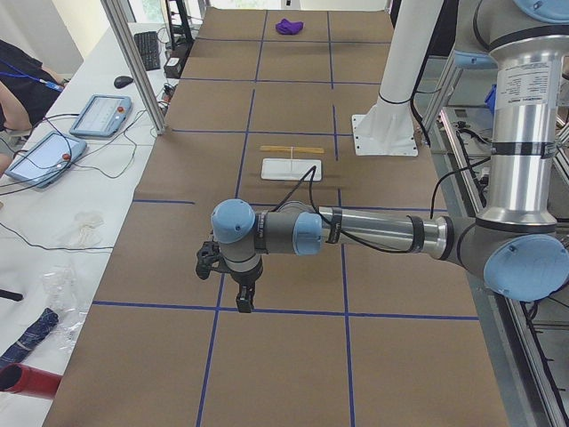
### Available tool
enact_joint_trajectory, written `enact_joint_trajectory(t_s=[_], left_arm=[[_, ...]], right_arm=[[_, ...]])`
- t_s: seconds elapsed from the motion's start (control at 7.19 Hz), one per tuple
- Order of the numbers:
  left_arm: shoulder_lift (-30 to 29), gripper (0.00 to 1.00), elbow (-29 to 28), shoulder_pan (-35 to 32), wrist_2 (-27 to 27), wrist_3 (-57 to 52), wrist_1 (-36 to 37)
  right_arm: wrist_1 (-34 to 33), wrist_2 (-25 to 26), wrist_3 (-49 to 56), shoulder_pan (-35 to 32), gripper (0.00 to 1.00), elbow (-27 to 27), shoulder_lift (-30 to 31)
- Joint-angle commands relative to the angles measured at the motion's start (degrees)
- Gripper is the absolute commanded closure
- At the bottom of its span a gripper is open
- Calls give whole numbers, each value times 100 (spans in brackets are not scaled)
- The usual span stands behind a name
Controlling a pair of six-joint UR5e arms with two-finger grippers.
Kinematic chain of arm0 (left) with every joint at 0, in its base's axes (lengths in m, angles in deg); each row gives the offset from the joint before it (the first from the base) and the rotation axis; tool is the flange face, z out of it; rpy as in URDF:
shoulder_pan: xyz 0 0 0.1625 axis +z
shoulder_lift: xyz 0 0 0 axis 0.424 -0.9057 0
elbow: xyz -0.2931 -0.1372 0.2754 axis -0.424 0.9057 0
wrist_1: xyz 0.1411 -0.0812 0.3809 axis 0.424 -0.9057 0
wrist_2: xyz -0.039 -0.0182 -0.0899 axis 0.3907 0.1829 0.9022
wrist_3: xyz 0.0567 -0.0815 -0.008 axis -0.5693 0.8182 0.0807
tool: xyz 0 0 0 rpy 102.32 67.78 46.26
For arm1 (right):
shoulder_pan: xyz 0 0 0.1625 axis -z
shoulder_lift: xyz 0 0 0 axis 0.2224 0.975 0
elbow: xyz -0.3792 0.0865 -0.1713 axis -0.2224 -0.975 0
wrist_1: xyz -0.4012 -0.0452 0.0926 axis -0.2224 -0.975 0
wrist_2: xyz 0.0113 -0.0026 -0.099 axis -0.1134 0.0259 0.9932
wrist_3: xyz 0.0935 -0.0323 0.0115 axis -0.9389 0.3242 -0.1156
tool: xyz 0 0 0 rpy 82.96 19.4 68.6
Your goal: Hang towel on rack
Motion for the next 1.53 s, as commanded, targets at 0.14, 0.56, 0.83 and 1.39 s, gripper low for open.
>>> enact_joint_trajectory(t_s=[0.14, 0.56, 0.83, 1.39], left_arm=[[-17, 0, 42, 0, 1, 7, 0], [-70, 0, 138, 0, 1, -2, -9], [-79, 0, 226, 0, 1, 7, -9], [-88, 0, 411, 0, 1, 16, 0]], right_arm=[[-2, 0, 11, 9, 0, -1, 0], [136, 53, -94, 97, 0, -742, -290], [1946, 79, -85, 97, 0, -2076, -290], [3496, 545, -129, 298, 0, -3507, -387]])
